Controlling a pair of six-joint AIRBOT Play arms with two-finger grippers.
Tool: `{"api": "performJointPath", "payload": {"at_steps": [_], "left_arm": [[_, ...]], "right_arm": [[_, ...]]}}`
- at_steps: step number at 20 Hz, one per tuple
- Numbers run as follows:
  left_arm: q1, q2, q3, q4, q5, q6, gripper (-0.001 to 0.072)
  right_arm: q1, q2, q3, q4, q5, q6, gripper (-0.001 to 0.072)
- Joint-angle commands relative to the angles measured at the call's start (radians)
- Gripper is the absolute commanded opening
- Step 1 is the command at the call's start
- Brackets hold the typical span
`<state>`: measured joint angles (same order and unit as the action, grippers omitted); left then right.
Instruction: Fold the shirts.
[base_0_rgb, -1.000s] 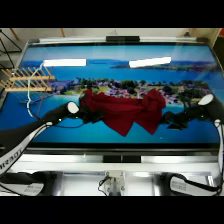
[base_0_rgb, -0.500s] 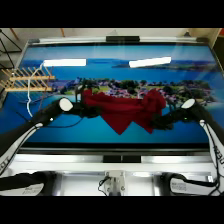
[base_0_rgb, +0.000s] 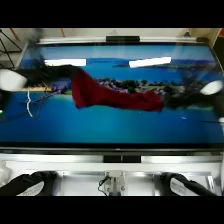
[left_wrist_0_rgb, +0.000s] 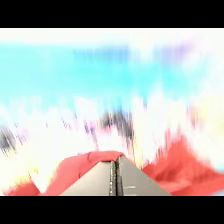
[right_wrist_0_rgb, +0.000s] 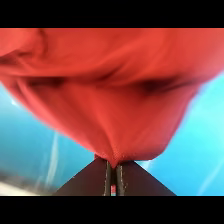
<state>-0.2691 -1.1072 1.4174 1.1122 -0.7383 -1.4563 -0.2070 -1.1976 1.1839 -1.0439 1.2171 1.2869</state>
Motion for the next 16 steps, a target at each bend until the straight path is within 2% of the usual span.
{"api": "performJointPath", "payload": {"at_steps": [1, 5, 7, 9, 12, 16], "left_arm": [[0.128, 0.137, 0.295, 0.078, -0.026, -0.076, 0.0031], [0.251, 0.271, 0.412, 0.078, -0.035, -0.158, 0.0031], [0.300, 0.309, 0.412, 0.113, -0.098, -0.158, 0.0031], [0.353, 0.314, 0.412, 0.190, -0.170, -0.200, 0.0031], [0.430, 0.269, 0.412, 0.235, -0.186, -0.214, 0.0032], [0.444, 0.104, 0.407, 0.192, -0.187, -0.214, 0.0032]], "right_arm": [[-0.108, 0.222, 0.266, -0.013, -0.096, -0.047, 0.0076], [-0.177, 0.414, 0.405, -0.017, -0.181, -0.051, 0.0076], [-0.177, 0.475, 0.406, -0.047, -0.149, -0.050, 0.0076], [-0.176, 0.504, 0.405, -0.123, -0.076, -0.041, 0.0076], [-0.176, 0.498, 0.378, -0.195, -0.006, -0.023, 0.0076], [-0.176, 0.484, 0.138, -0.117, 0.101, 0.002, 0.0076]]}}
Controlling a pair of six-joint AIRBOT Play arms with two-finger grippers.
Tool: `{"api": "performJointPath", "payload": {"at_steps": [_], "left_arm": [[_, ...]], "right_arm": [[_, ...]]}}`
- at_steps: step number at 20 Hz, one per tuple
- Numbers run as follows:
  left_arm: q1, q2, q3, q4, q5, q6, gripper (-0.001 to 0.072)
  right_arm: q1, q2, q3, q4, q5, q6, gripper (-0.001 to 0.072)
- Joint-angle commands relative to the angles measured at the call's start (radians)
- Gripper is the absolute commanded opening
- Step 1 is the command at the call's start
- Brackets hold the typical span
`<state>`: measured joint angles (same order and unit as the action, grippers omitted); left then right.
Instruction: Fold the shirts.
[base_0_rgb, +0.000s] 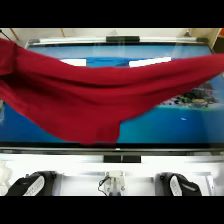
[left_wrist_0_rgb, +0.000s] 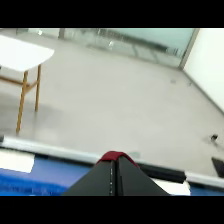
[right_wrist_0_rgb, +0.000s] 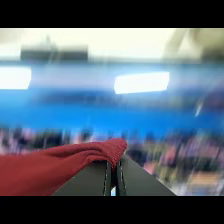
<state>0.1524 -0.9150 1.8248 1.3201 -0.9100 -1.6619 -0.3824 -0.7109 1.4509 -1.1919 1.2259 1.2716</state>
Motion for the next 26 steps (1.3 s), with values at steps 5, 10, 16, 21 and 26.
{"api": "performJointPath", "payload": {"at_steps": [5, 10, 16, 21, 26], "left_arm": [[-0.095, -0.431, -0.027, -0.153, -0.014, -0.007, 0.0032], [-0.274, -0.771, -0.027, -0.154, -0.025, 0.005, 0.0033], [-0.273, -0.862, 0.009, -0.130, -0.306, -0.053, 0.0678], [-0.146, -0.742, -0.041, -0.116, -0.686, 0.034, 0.0499], [-0.249, -0.560, -0.566, -0.256, -0.379, 0.064, 0.0623]], "right_arm": [[-0.001, -0.114, -0.467, 0.075, -0.051, 0.018, 0.0076], [-0.001, -0.325, -0.505, 0.126, -0.137, 0.018, 0.0076], [-0.001, -0.380, -0.505, 0.156, -0.082, -0.008, 0.0076], [-0.001, -0.380, -0.505, 0.116, -0.027, -0.013, 0.0077], [-0.001, -0.380, -0.505, 0.114, -0.024, -0.013, 0.0076]]}}
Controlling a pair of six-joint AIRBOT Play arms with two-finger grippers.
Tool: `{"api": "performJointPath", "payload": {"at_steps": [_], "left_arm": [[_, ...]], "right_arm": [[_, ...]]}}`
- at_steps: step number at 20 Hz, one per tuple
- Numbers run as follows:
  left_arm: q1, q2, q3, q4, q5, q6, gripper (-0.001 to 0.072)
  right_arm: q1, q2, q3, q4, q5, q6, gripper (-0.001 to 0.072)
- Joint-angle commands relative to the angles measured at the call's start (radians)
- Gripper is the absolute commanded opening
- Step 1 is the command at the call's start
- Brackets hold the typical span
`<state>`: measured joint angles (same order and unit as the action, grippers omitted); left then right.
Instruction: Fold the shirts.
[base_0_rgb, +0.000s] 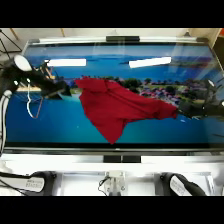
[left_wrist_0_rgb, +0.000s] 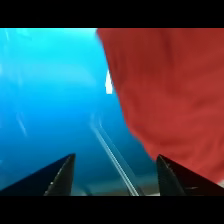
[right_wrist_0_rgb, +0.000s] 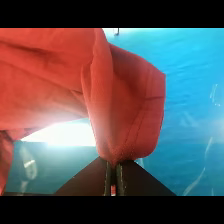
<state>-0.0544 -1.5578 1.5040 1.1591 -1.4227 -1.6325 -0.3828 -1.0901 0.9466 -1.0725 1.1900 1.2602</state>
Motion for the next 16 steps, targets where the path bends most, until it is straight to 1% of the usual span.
{"api": "performJointPath", "payload": {"at_steps": [1, 3, 5, 8, 11, 13, 14, 15, 16], "left_arm": [[-0.070, 0.089, -0.324, -0.145, 0.208, 0.035, 0.0622], [-0.116, 0.077, -0.423, -0.192, 0.310, 0.035, 0.0620], [-0.152, 0.056, -0.470, -0.205, 0.366, 0.035, 0.0618], [-0.186, 0.031, -0.480, -0.211, 0.451, 0.021, 0.0606], [-0.220, 0.008, -0.480, -0.256, 0.542, 0.019, 0.0600], [-0.237, -0.014, -0.480, -0.264, 0.566, -0.014, 0.0599], [-0.240, -0.023, -0.480, -0.264, 0.566, -0.014, 0.0556], [-0.240, -0.024, -0.480, -0.263, 0.558, -0.010, 0.0252], [-0.237, -0.019, -0.476, -0.263, 0.544, 0.014, 0.0030]], "right_arm": [[0.000, -0.001, 0.000, -0.005, 0.013, -0.001, 0.0076], [0.000, -0.001, 0.000, -0.005, 0.019, -0.001, 0.0076], [0.000, -0.001, 0.000, -0.006, 0.019, -0.001, 0.0076], [0.000, -0.001, 0.000, -0.006, 0.014, -0.001, 0.0076], [-0.001, -0.001, 0.000, -0.006, 0.015, -0.001, 0.0076], [-0.001, -0.001, 0.000, -0.006, 0.016, -0.001, 0.0076], [0.000, -0.001, 0.000, -0.006, 0.019, -0.001, 0.0076], [-0.001, -0.001, 0.000, -0.006, 0.027, -0.001, 0.0076], [-0.001, -0.001, 0.000, -0.006, 0.039, -0.001, 0.0077]]}}
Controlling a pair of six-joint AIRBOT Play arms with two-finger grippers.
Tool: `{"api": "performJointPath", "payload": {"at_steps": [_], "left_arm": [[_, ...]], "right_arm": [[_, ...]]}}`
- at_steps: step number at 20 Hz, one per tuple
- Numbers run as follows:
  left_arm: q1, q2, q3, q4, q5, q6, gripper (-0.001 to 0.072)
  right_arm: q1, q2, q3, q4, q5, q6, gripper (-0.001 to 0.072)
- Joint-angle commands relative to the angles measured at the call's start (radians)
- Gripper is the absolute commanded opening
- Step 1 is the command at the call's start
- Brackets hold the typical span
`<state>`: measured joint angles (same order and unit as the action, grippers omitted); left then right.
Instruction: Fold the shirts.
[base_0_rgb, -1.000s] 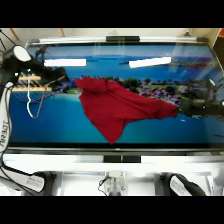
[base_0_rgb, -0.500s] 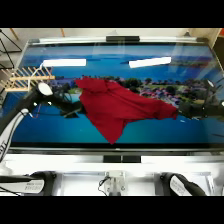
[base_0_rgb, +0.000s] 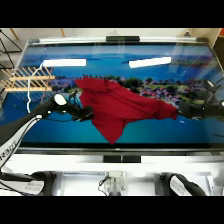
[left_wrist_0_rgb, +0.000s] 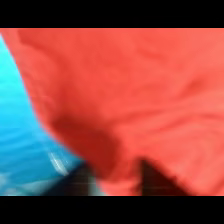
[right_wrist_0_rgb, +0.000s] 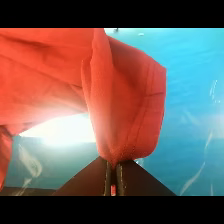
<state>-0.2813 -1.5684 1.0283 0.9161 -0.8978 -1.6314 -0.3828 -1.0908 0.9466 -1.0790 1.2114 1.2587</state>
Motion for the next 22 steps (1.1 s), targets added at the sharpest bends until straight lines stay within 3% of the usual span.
{"api": "performJointPath", "payload": {"at_steps": [1, 4, 8, 12, 15, 18, 20, 22], "left_arm": [[-0.003, 0.002, 0.008, -0.019, -0.002, 0.049, 0.0033], [0.042, 0.099, 0.068, 0.013, -0.081, 0.147, 0.0032], [0.124, 0.341, 0.248, 0.220, -0.190, 0.147, 0.0032], [0.179, 0.566, 0.579, 0.274, -0.150, 0.146, 0.0032], [0.179, 0.682, 0.870, 0.274, -0.008, 0.142, 0.0032], [0.179, 0.760, 1.038, 0.375, 0.042, 0.058, 0.0032], [0.179, 0.818, 1.033, 0.447, 0.023, 0.001, 0.0032], [0.179, 0.842, 1.024, 0.487, -0.078, -0.005, 0.0032]], "right_arm": [[-0.001, 0.000, 0.000, 0.000, 0.030, 0.000, 0.0077], [-0.001, 0.000, 0.006, -0.004, 0.045, -0.001, 0.0076], [-0.001, 0.000, 0.161, -0.002, 0.043, -0.008, 0.0076], [0.000, 0.000, 0.570, 0.033, 0.042, -0.008, 0.0076], [-0.001, 0.000, 0.962, 0.045, 0.031, -0.010, 0.0076], [-0.001, 0.039, 1.206, 0.015, -0.013, -0.011, 0.0076], [-0.001, 0.119, 1.190, -0.006, -0.040, -0.004, 0.0076], [0.000, 0.185, 1.146, -0.049, 0.004, 0.025, 0.0076]]}}
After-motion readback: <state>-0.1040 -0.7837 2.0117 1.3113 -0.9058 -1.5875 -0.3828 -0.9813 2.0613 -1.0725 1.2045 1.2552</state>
